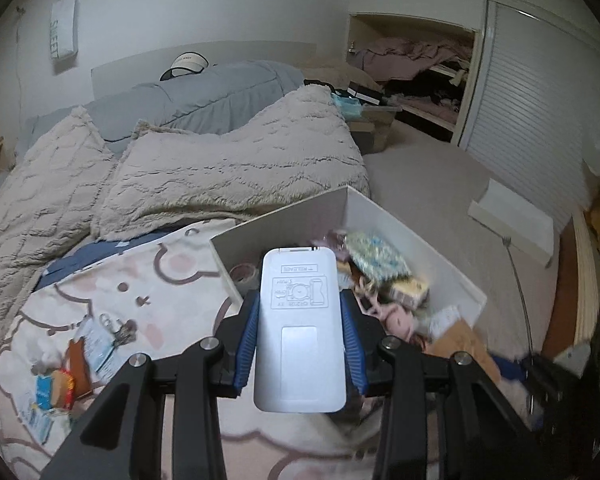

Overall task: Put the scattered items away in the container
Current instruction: 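Lift and carry the phone case and wooden coaster toward the white box, then lower the coaster into the box with the right gripper while the left lowers the phone case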

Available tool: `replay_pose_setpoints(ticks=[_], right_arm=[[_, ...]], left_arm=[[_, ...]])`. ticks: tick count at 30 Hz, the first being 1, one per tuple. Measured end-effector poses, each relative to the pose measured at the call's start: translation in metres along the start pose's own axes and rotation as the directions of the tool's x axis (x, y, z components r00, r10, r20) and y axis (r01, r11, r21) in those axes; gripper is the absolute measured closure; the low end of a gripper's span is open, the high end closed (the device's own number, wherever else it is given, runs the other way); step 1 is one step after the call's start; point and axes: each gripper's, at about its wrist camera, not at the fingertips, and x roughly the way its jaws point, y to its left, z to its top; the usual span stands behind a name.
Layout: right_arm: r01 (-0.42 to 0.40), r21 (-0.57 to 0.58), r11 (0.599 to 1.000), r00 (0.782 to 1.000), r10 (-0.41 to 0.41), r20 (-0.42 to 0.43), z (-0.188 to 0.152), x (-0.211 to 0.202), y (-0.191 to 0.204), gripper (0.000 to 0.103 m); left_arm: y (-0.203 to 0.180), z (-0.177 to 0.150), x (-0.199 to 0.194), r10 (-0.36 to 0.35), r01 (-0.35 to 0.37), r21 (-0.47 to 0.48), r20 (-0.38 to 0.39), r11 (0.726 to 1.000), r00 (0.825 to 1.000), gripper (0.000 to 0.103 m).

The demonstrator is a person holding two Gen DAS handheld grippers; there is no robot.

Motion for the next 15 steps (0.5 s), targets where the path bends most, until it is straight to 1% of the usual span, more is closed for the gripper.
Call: replay_pose_setpoints(ticks=[4,8,12,15], right_arm=[[-0.007,0.032,0.999,1.0,0.008,-0.023,0.001,0.007,-0.009,0.037],[0.011,0.045,0.999,0.999,-0.009,-0.034,0.001,0.01,-0.012,0.037],[-0.002,0.063,0.998,0.999,0.004,-0.038,0.003,0.013,-0.017,0.037],[0.018,0.058,0.998,0.999,-0.016,-0.039,0.004,0.013,-0.018,0.037]], left_arm=[[0.002,0.005,0.033,-0.004,0.002,-0.051,-0.022,0.999,1.0,0.064],[0.005,0.008,0.062,0.03,-0.034,-0.088,-0.051,0.996,0.998,0.065],[0.006,0.014,0.086,0.035,-0.042,-0.121,-0.062,0.992,0.997,0.064],[0.006,0.016,0.102,0.034,-0.045,-0.136,-0.081,0.99,0.996,0.064]])
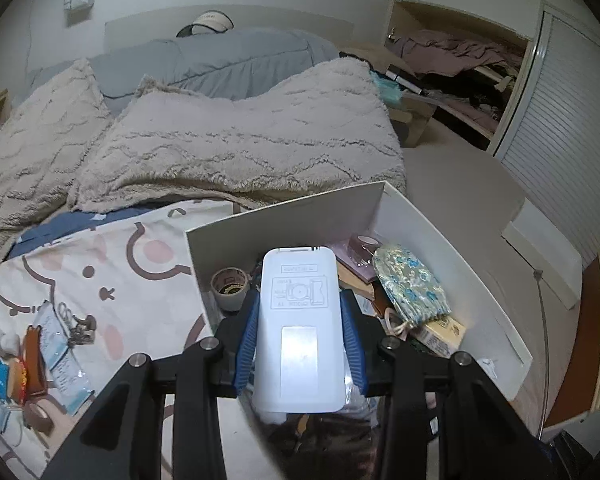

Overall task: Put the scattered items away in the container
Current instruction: 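Lower the coaster into the box with the right gripper while the left lowers the phone case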

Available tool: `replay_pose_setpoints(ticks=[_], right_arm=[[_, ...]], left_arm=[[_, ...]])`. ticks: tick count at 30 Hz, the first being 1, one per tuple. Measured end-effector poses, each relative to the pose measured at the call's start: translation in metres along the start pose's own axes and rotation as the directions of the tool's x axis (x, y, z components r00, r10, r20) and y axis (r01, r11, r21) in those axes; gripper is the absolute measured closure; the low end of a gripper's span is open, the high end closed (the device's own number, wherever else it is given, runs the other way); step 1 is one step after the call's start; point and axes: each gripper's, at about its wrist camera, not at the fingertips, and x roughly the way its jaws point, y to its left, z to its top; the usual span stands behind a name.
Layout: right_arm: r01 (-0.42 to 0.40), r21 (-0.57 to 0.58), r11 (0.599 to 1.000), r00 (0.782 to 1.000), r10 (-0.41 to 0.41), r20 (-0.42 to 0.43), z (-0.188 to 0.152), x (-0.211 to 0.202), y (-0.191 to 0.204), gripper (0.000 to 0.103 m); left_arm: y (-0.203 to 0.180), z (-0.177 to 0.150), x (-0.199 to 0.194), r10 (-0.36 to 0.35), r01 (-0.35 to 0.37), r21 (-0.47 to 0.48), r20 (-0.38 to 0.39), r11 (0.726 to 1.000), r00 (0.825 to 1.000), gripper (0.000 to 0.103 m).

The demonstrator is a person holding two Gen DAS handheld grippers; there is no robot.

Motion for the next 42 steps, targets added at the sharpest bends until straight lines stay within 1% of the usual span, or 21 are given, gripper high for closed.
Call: replay_pose_setpoints(ticks=[4,7,10,14,19,23,29,33,37,42], right_arm=[[0.017,0.018,1.0,1.0,-0.017,-0.003,0.002,0.0,-0.005,0.037],[0.027,0.024,0.999,1.0,-0.027,-0.004,0.005,0.0,-0.009,0.037],[0.019,0.029,0.999,1.0,-0.019,-0.008,0.01,0.001,-0.013,0.037],[-0.005,0.025,1.0,1.0,0.006,-0.026,0.025,0.009,-0.019,0.037],[0.003,0.004,1.0,0.999,-0.003,-0.042,0.05,0.022,-0.022,0.037],[-0.004,0.015,1.0,0.997,0.005,-0.08,0.074,0.042,-0.028,0.037],[-0.011,0.034,0.999,0.989,0.016,-0.15,0.099,0.077,-0.032,0.037],[0.018,0.046,0.999,0.982,-0.008,-0.19,0.109,0.099,-0.037,0.037],[0.045,0.063,0.997,0.973,-0.029,-0.231,0.117,0.122,-0.044,0.037],[0.063,0.063,0.996,0.959,-0.043,-0.28,0.121,0.145,-0.047,0.037]], left_arm=[[-0.001,0.003,0.017,0.003,-0.004,-0.036,-0.027,0.999,1.0,0.064],[0.0,0.002,0.027,0.025,-0.027,-0.043,-0.039,0.999,0.999,0.064],[0.001,0.001,0.035,0.044,-0.046,-0.038,-0.051,0.998,0.998,0.064],[0.003,-0.001,0.045,0.079,-0.081,-0.03,-0.064,0.996,0.995,0.064],[0.008,-0.004,0.052,0.11,-0.111,-0.023,-0.07,0.993,0.992,0.064],[0.015,-0.007,0.058,0.123,-0.126,-0.03,-0.083,0.992,0.989,0.065],[0.022,-0.01,0.062,0.135,-0.139,-0.031,-0.097,0.99,0.986,0.065],[0.021,-0.012,0.063,0.133,-0.135,-0.014,-0.093,0.991,0.987,0.065],[0.022,-0.012,0.064,0.124,-0.127,-0.017,-0.095,0.992,0.988,0.065],[0.022,-0.011,0.065,0.121,-0.123,-0.015,-0.092,0.992,0.988,0.064]])
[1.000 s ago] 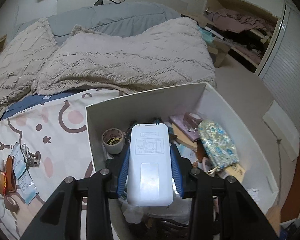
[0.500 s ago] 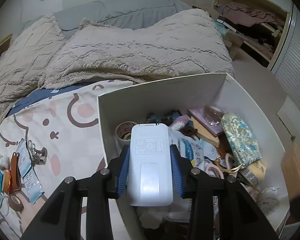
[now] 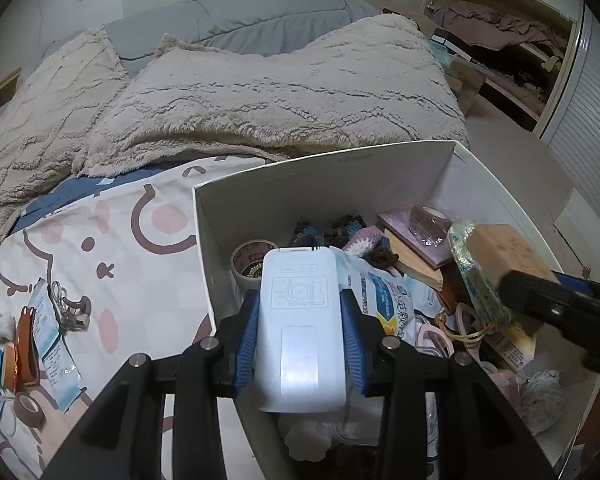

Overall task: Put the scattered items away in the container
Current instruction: 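Lower the coaster into the box with the right gripper while the left lowers the phone case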

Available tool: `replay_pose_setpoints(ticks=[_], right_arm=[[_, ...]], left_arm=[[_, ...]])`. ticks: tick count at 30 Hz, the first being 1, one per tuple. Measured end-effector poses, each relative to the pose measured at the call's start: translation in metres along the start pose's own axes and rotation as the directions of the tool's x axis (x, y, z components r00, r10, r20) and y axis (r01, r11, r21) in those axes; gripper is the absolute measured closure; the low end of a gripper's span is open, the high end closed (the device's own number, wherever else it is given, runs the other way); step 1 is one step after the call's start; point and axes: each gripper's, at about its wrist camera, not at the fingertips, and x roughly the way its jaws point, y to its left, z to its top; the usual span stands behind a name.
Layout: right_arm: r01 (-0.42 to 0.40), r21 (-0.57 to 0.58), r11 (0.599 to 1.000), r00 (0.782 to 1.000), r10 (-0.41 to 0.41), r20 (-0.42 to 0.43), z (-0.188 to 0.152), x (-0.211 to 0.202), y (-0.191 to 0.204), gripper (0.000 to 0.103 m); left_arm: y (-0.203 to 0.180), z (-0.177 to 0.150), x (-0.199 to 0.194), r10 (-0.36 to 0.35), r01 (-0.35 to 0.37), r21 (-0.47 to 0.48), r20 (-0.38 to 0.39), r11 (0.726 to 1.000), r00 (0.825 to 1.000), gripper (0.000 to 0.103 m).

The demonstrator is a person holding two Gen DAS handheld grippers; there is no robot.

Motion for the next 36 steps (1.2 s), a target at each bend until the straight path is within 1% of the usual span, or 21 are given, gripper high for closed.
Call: replay_pose_setpoints(ticks=[6,9,10,11,12,14,16,20,22,23,25,28,30,31,32,33,36], right_arm=[[0.059,0.032,0.998,0.997,-0.057,-0.056,0.008,0.025,-0.01,0.037],[0.084,0.044,0.996,0.995,-0.081,-0.065,0.007,0.031,-0.015,0.036],[0.081,0.05,0.995,0.995,-0.078,-0.063,0.006,0.031,-0.017,0.028],[0.074,0.064,0.995,0.996,-0.07,-0.059,0.005,0.029,-0.018,0.021],[0.057,0.075,0.996,0.997,-0.053,-0.052,0.004,0.026,-0.019,0.017],[0.027,0.092,0.995,0.999,-0.024,-0.034,0.002,0.019,-0.018,0.015],[0.014,0.094,0.996,1.0,-0.012,-0.021,0.001,0.012,-0.018,0.015],[-0.008,0.1,0.995,1.0,0.008,-0.003,-0.003,0.001,-0.014,0.014],[-0.019,0.104,0.994,1.0,0.018,0.006,-0.005,-0.003,-0.012,0.009],[-0.019,0.105,0.994,1.0,0.017,0.016,-0.007,-0.006,-0.011,0.008],[-0.028,0.107,0.994,0.999,0.024,0.043,-0.009,-0.014,-0.008,0.008],[-0.046,0.111,0.993,0.998,0.039,0.058,-0.014,-0.021,-0.006,0.008],[-0.045,0.109,0.993,0.997,0.037,0.074,-0.017,-0.027,-0.005,0.007],[-0.042,0.106,0.993,0.996,0.033,0.084,-0.018,-0.03,-0.004,0.005],[-0.037,0.101,0.994,0.995,0.027,0.099,-0.02,-0.034,-0.003,0.003],[-0.028,0.096,0.995,0.993,0.017,0.116,-0.021,-0.037,-0.002,0.0],[-0.002,0.086,0.996,0.989,-0.011,0.15,-0.026,-0.048,0.0,0.0]], left_arm=[[-0.001,0.0,0.001,-0.004,0.004,0.011,-0.01,1.0,1.0,0.064],[-0.001,0.0,0.002,-0.007,0.007,0.014,-0.014,1.0,1.0,0.064],[-0.002,0.0,0.002,-0.012,0.012,0.015,-0.017,1.0,1.0,0.06],[-0.003,0.0,0.001,-0.024,0.024,0.016,-0.018,1.0,1.0,0.053],[-0.004,0.001,0.0,-0.035,0.035,0.016,-0.016,0.999,0.999,0.049],[-0.008,0.001,-0.004,-0.032,0.033,0.026,-0.004,0.999,0.999,0.04],[-0.01,0.001,-0.008,-0.029,0.029,0.029,0.007,0.999,1.0,0.035],[-0.009,0.002,-0.014,-0.046,0.046,0.022,0.009,0.999,0.999,0.035],[-0.008,0.003,-0.018,-0.051,0.05,0.021,0.011,0.998,0.999,0.035],[-0.008,0.003,-0.019,-0.054,0.054,0.023,0.009,0.998,0.998,0.035],[-0.007,0.004,-0.023,-0.061,0.061,0.029,0.014,0.998,0.998,0.035],[-0.007,0.004,-0.031,-0.073,0.072,0.037,0.023,0.997,0.997,0.034],[-0.007,0.004,-0.036,-0.083,0.082,0.038,0.024,0.996,0.996,0.024],[-0.006,0.003,-0.039,-0.089,0.088,0.037,0.028,0.995,0.996,0.016],[-0.006,0.003,-0.042,-0.094,0.093,0.037,0.034,0.995,0.995,0.011],[-0.006,0.003,-0.046,-0.098,0.096,0.039,0.041,0.995,0.994,0.009],[-0.008,0.003,-0.056,-0.106,0.103,0.057,0.057,0.993,0.993,0.005]])
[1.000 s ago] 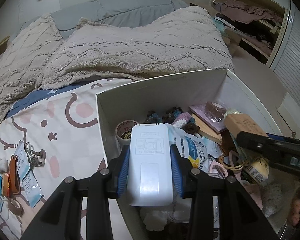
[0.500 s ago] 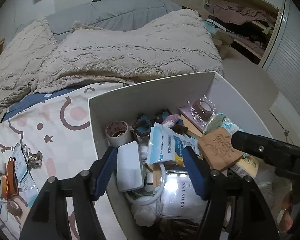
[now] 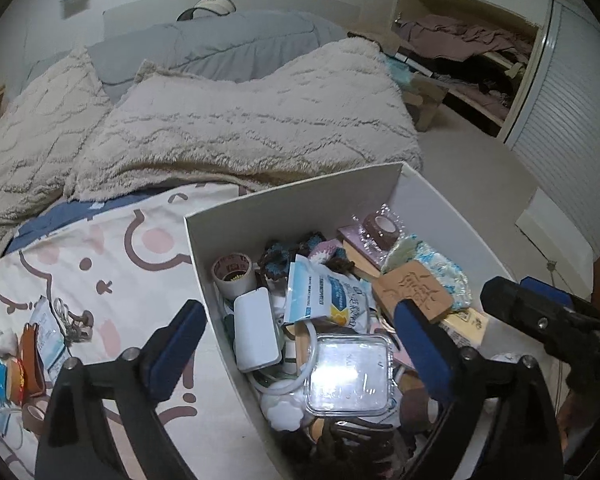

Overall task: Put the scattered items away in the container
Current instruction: 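Lower the coaster into the box with the right gripper while the left lowers the phone case, then open both grippers and withdraw them from the box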

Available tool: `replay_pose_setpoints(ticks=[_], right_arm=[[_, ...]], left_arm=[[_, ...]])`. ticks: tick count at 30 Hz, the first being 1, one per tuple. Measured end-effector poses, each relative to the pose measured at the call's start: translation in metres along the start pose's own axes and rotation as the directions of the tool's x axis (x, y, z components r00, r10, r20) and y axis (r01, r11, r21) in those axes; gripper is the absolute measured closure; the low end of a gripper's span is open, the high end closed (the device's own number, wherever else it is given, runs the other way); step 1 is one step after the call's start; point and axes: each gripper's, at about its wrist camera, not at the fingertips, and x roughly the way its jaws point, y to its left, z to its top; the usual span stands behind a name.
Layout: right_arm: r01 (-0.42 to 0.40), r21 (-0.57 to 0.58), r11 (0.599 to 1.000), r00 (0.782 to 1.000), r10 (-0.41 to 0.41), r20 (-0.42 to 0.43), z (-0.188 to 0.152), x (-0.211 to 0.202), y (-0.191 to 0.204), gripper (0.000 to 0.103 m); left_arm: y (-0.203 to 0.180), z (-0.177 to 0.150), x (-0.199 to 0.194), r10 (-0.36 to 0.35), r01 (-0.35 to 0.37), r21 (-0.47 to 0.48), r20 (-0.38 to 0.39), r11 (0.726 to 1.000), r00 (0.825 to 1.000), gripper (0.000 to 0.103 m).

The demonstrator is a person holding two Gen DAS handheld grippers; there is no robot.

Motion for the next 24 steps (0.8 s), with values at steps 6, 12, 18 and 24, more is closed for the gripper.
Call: replay_pose_setpoints(ticks=[6,12,18,24], right_arm=[[0.023,-0.003,1.0,0.999,-0.023,0.025,-0.008,-0.016,0.0,0.0],[0.035,-0.009,0.999,0.998,-0.034,0.048,-0.012,-0.031,0.005,0.0],[0.038,-0.018,0.999,0.997,-0.037,0.069,-0.018,-0.042,0.012,0.0],[0.052,-0.035,0.998,0.994,-0.049,0.099,-0.025,-0.05,0.02,0.0]], left_arm=[[-0.004,-0.001,-0.015,-0.012,0.011,0.023,0.013,1.0,1.0,0.002],[-0.002,-0.002,-0.03,-0.022,0.022,0.025,0.022,0.999,1.0,0.001],[0.006,-0.002,-0.045,-0.025,0.025,0.01,0.046,1.0,0.999,0.001],[0.014,-0.005,-0.058,-0.028,0.028,0.0,0.067,1.0,0.997,0.001]])
